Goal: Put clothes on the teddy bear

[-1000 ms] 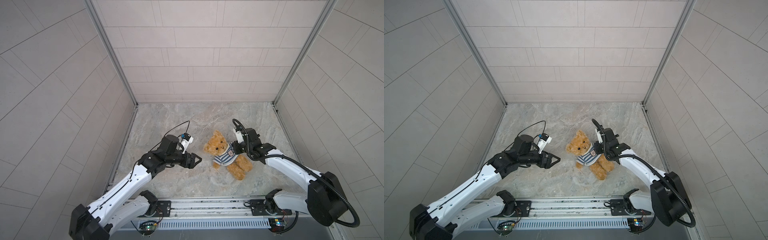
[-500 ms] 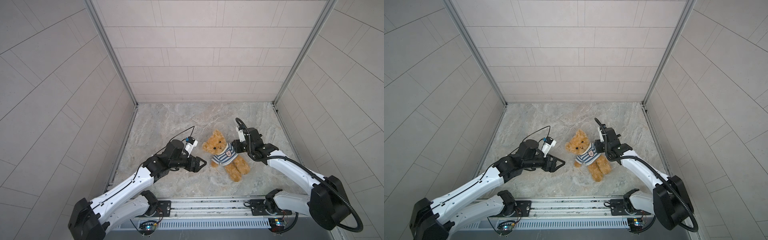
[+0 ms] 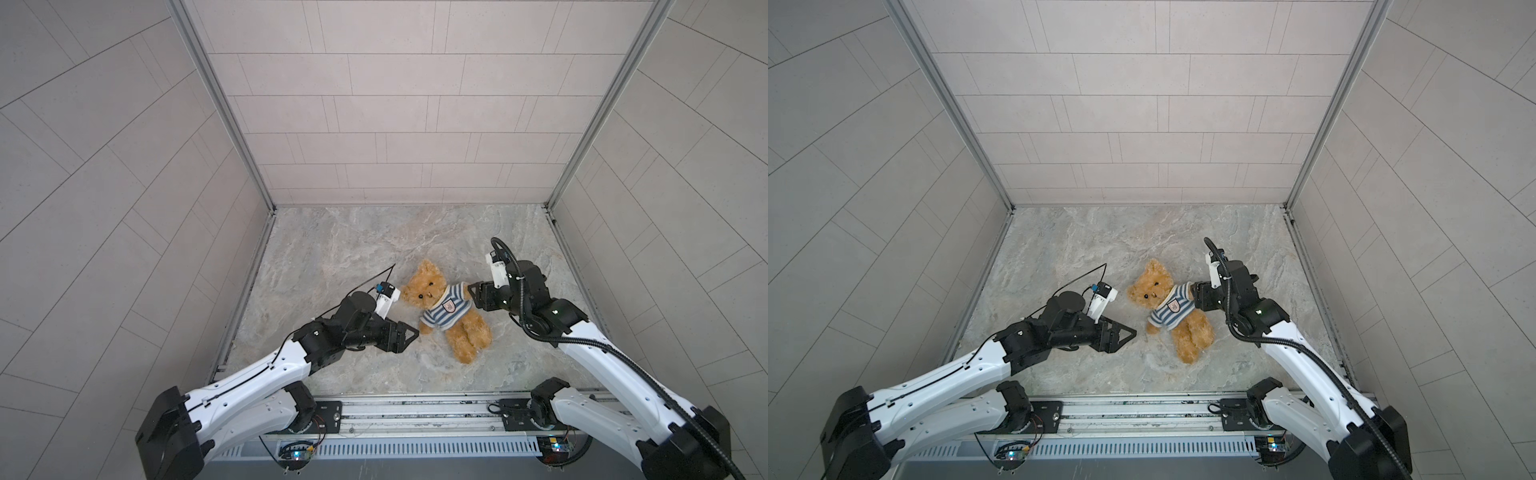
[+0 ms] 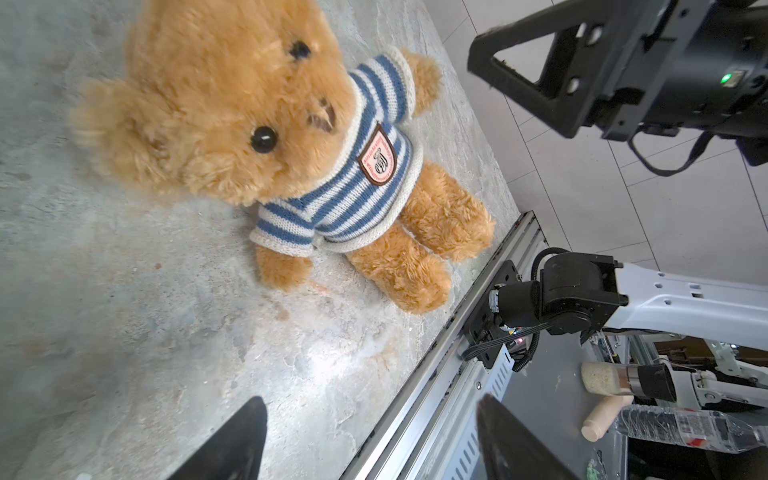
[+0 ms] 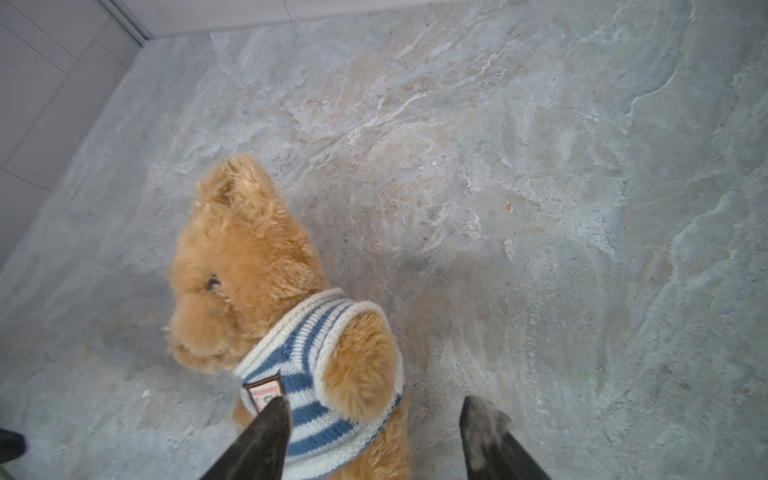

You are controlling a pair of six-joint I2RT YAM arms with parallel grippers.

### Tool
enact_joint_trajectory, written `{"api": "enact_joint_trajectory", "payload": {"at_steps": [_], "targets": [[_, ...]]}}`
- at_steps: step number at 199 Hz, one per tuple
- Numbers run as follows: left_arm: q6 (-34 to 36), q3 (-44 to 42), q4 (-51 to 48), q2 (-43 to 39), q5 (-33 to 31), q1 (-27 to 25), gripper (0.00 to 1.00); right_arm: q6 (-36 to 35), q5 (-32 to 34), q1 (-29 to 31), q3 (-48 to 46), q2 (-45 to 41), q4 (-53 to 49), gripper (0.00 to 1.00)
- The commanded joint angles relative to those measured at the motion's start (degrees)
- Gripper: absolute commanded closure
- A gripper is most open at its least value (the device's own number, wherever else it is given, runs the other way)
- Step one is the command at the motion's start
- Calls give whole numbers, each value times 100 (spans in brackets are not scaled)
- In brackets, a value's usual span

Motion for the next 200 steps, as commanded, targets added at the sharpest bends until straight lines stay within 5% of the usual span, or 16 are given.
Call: {"api": "enact_joint_trajectory", "payload": {"at_steps": [1, 43, 117, 171, 200], "targets": [[-501, -203, 855, 230, -285, -248, 18, 378, -461, -12, -244, -600, -510, 31], [-1256, -267, 1873, 1070, -866, -761, 22, 947, -959, 79, -1047, -1468, -628, 29], [-2020, -35, 3079, 2630, -1221, -1163, 23, 1022, -836, 430, -1535, -858, -132, 34], [-1996, 631, 2965, 3603, -1123, -1341, 24, 1111, -414, 444, -1872, -628, 327, 66], [-2094, 644, 3033, 3856, -1241, -1348, 27, 1100, -281, 445, -1912, -256, 645, 76]]}}
